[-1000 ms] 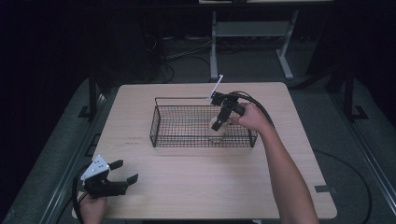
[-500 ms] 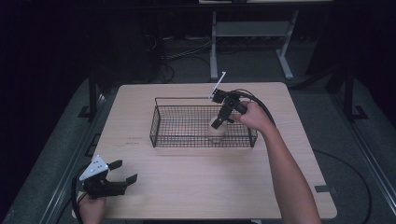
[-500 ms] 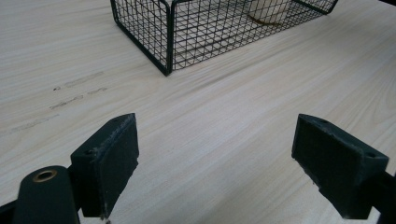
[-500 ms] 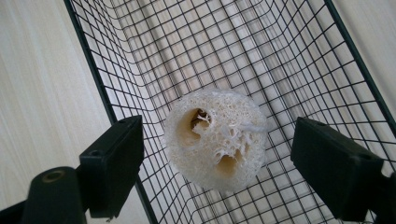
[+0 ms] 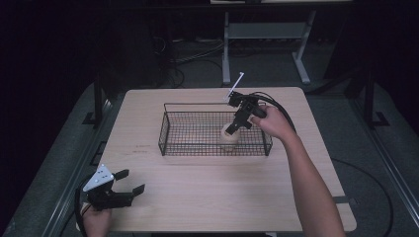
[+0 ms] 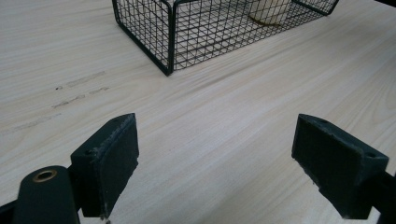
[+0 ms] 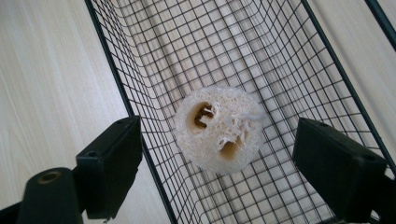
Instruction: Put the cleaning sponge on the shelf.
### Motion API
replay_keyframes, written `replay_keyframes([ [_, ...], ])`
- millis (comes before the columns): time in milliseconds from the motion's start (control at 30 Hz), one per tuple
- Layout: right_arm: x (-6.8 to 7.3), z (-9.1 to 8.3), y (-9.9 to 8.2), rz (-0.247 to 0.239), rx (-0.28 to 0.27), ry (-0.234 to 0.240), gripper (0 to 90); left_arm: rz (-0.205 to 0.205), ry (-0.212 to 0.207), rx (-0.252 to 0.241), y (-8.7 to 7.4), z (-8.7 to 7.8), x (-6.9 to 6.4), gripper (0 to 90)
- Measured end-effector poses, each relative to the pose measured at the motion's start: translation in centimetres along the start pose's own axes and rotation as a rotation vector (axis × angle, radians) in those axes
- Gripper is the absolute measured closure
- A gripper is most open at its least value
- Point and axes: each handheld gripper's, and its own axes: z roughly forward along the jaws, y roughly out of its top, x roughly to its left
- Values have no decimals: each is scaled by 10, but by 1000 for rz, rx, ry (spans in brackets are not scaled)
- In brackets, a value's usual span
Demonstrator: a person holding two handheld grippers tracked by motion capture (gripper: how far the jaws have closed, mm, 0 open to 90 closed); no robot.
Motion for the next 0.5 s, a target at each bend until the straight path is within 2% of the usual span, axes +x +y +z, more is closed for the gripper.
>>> replay_keyframes([
  [200, 1, -5, -3, -4, 11, -16, 152, 7, -1, 6, 0, 1, -1, 138],
  [500, 7, -14, -6, -14, -9, -18, 152, 8, -4, 8, 1, 2, -1, 138],
])
